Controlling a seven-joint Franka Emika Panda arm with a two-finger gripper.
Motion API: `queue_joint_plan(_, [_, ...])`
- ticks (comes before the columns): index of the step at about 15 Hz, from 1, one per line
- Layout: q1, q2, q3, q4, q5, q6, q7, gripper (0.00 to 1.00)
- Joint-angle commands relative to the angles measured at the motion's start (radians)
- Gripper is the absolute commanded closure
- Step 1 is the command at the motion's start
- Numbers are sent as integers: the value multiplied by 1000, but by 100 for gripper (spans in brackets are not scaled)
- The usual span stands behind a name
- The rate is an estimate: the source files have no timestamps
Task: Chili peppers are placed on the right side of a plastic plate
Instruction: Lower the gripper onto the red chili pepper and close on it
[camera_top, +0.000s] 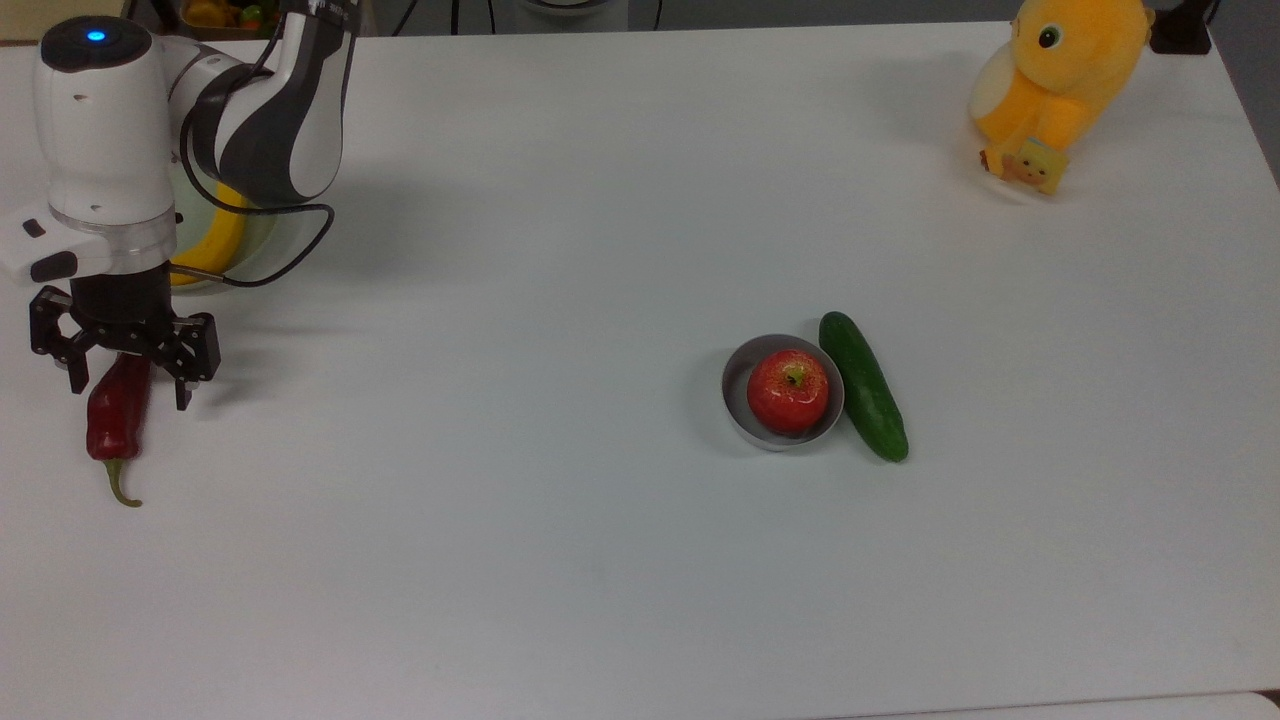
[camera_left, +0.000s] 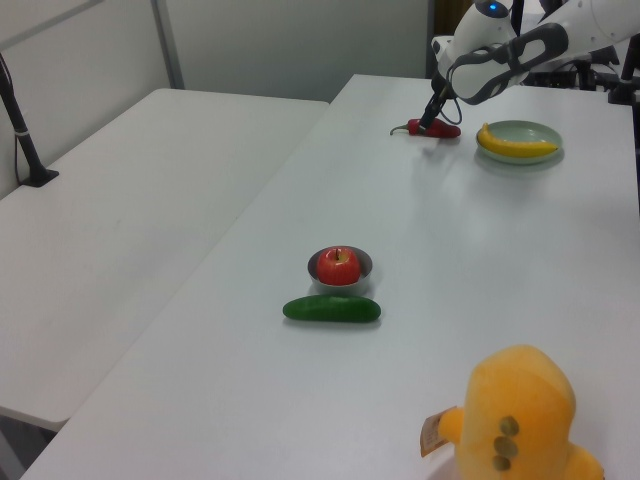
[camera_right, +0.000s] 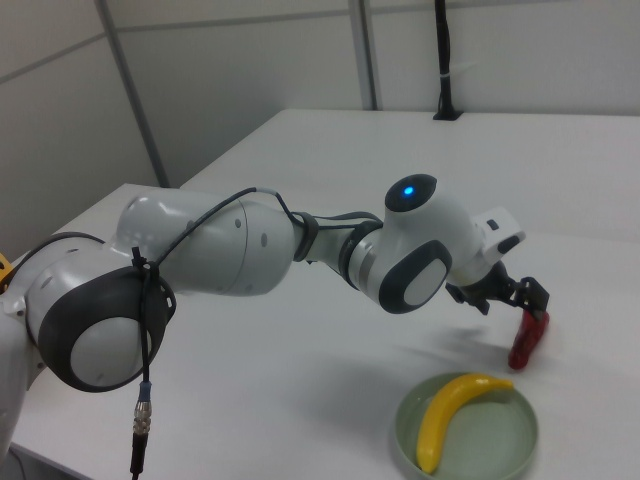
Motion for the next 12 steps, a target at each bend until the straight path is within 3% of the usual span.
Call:
queue_joint_plan(1, [-5,34,-3,19,13,35,-18,11])
queue_joint_plan(3, [-12,34,-7,19,12,35,-18,17])
queue_joint_plan(6, [-12,34,-22,16,12,33,-26,36])
queue_joint_plan(9, [-11,32,-22,13,10,33,-27,81])
queue_joint_plan(11, [-9,28,-22,12,7,33,-27,96])
queue_joint_plan(12, [-9,22,-22,11,7,31,-27,96])
